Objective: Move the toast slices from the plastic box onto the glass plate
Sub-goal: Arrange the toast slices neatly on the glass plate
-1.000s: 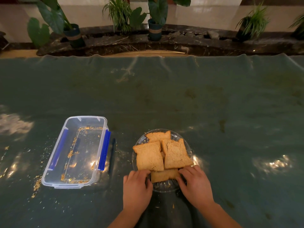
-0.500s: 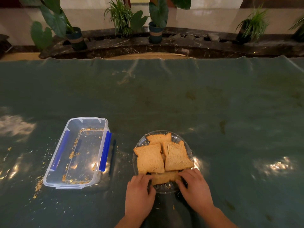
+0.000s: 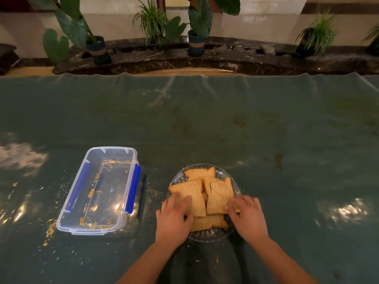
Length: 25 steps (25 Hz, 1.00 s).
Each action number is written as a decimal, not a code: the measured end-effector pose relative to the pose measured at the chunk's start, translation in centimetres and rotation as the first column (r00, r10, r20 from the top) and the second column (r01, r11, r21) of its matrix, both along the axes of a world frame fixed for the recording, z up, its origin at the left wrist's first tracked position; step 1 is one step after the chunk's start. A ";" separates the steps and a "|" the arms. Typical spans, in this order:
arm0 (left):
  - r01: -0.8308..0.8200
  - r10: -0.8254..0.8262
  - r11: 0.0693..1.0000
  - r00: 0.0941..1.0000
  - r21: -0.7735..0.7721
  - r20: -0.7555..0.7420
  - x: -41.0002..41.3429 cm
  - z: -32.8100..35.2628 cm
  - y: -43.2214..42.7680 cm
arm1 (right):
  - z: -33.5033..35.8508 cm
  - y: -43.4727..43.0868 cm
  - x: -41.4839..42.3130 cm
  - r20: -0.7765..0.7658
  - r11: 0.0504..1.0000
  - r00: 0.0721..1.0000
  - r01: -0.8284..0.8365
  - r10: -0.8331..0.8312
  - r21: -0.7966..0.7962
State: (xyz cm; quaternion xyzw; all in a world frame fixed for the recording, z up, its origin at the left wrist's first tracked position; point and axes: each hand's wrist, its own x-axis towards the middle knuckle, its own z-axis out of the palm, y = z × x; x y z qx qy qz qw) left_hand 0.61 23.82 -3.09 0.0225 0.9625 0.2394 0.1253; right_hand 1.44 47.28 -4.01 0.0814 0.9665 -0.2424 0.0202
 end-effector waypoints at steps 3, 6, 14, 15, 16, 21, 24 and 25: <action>-0.018 0.018 1.000 1.000 0.021 0.001 -0.2 -0.3 0.1 | 0.0 0.2 0.0 0.019 0.998 0.999 0.029 -0.028 -0.056; -0.098 0.100 0.983 0.995 0.155 -0.007 -0.4 0.0 0.4 | 0.4 0.0 -0.7 0.042 0.997 0.998 0.051 -0.049 -0.063; -0.186 0.175 0.945 0.982 0.269 0.068 -0.4 0.5 0.5 | 1.0 -0.7 -2.6 0.140 0.976 0.987 0.111 -0.085 -0.190; -0.185 0.172 0.945 0.983 0.270 0.071 -0.3 0.6 0.5 | 1.0 -0.5 -2.4 0.141 0.974 0.986 0.112 -0.085 -0.196; -0.184 0.172 0.945 0.983 0.271 0.065 -0.3 0.5 0.4 | 1.0 -0.3 -2.3 0.139 0.973 0.987 0.113 -0.085 -0.203; -0.241 0.238 0.915 0.970 0.324 0.048 0.0 0.8 -0.3 | 1.1 0.3 -1.9 0.128 0.970 0.987 0.126 -0.101 -0.206; -0.258 0.266 0.909 0.964 0.328 0.020 -0.4 1.2 -0.7 | 1.6 0.4 -1.8 0.105 0.970 0.989 0.121 -0.100 -0.213; -0.251 0.261 0.912 0.965 0.323 0.013 -0.5 1.6 -0.9 | 1.7 0.5 -1.6 0.105 0.967 0.989 0.122 -0.101 -0.223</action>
